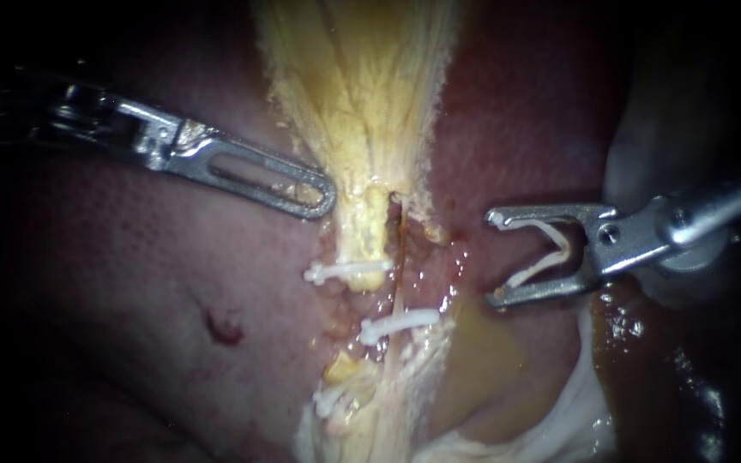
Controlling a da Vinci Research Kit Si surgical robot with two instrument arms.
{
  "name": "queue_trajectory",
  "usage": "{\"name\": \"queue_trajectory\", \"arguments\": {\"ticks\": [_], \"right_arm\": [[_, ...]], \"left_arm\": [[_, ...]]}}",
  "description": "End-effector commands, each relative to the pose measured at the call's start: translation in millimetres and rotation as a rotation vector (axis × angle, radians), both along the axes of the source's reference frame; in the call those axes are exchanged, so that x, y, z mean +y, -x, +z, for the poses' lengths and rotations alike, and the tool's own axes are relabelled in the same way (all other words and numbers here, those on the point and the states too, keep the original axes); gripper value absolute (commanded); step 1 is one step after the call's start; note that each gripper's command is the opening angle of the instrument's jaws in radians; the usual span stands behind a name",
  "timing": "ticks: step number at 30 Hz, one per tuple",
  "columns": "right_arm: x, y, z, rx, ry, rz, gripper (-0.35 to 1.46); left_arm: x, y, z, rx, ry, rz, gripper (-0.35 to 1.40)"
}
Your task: Clipping second clip right tube
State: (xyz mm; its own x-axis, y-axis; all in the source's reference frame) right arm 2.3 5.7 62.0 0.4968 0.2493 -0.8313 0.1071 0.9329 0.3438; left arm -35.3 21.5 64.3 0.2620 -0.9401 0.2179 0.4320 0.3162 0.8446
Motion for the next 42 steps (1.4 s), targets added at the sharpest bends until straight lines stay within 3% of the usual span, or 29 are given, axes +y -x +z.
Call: {"name": "queue_trajectory", "arguments": {"ticks": [1, 4, 10, 15, 23, 31, 42], "right_arm": [[0.0, 0.0, 0.0, 0.001, 0.0, 0.0, 0.5], [0.0, 0.0, 0.0, 0.002, -0.001, -0.002, 0.5], [-0.1, -0.3, 0.0, 0.005, -0.004, -0.006, 0.5], [-0.1, -0.5, 0.1, 0.01, -0.006, -0.007, 0.5], [-0.9, -2.1, 0.8, 0.023, -0.023, -0.02, 0.5], [-3.2, -5.6, 3.7, 0.026, -0.09, -0.021, 0.5], [-3.4, -7.7, 7.0, 0.055, -0.259, 0.052, 0.49]], "left_arm": [[0.1, -0.3, -0.3, -0.003, -0.001, 0.002, -0.35], [0.5, -1.6, -1.3, -0.009, -0.008, 0.008, -0.35], [2.0, -4.6, -4.6, 0.003, -0.002, -0.022, -0.35], [1.8, -6.2, -5.7, 0.002, 0.002, -0.034, -0.35], [1.8, -6.2, -5.6, 0.003, 0.002, -0.034, -0.35], [1.8, -6.3, -5.7, 0.003, 0.002, -0.034, -0.35], [1.7, -6.3, -5.7, 0.003, 0.002, -0.035, -0.35]]}}
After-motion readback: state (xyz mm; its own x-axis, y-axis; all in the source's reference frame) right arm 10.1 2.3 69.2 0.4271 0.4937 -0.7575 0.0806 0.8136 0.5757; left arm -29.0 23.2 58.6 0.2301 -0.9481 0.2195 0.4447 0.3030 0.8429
